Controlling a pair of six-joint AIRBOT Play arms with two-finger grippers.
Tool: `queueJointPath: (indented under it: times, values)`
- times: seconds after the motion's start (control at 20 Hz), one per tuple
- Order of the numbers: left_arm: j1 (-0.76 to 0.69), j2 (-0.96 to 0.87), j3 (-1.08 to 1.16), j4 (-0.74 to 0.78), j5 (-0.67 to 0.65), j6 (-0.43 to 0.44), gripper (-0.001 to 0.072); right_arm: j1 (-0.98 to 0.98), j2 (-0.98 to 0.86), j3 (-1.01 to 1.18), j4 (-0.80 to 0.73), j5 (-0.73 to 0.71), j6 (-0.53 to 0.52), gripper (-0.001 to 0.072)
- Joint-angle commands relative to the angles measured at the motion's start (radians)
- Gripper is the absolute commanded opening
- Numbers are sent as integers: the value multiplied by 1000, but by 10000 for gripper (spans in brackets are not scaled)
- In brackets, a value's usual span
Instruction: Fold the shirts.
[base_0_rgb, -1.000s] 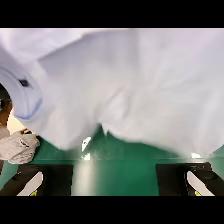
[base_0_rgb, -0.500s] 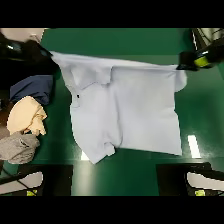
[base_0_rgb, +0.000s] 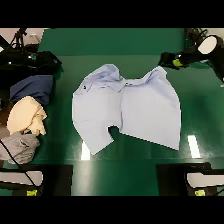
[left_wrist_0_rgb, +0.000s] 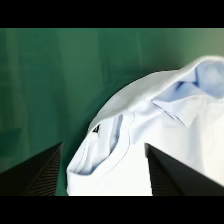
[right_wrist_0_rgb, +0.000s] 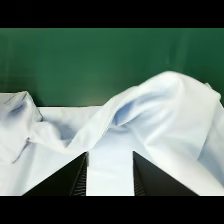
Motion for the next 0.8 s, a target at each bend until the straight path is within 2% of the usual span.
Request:
queueJointPath:
  times: [0.0, 0.1, 0.25, 0.5, 0.75]
  values:
    - [42, -6, 23, 0, -182, 0, 600, -25, 59, -6, 66, 135, -93, 302]
    - [66, -4, -13, 26, -259, -14, 600, -25, 129, -60, 66, 231, -151, 302]
    - [71, -2, -159, 26, -307, -11, 601, -25, 254, -202, 88, 269, -157, 302]
    - [71, 125, -552, 22, -143, 49, 600, -47, 410, -388, 198, 266, -164, 301]
    - [38, 167, -780, -21, -69, 121, 600, -46, 476, -448, 199, 257, -164, 302]
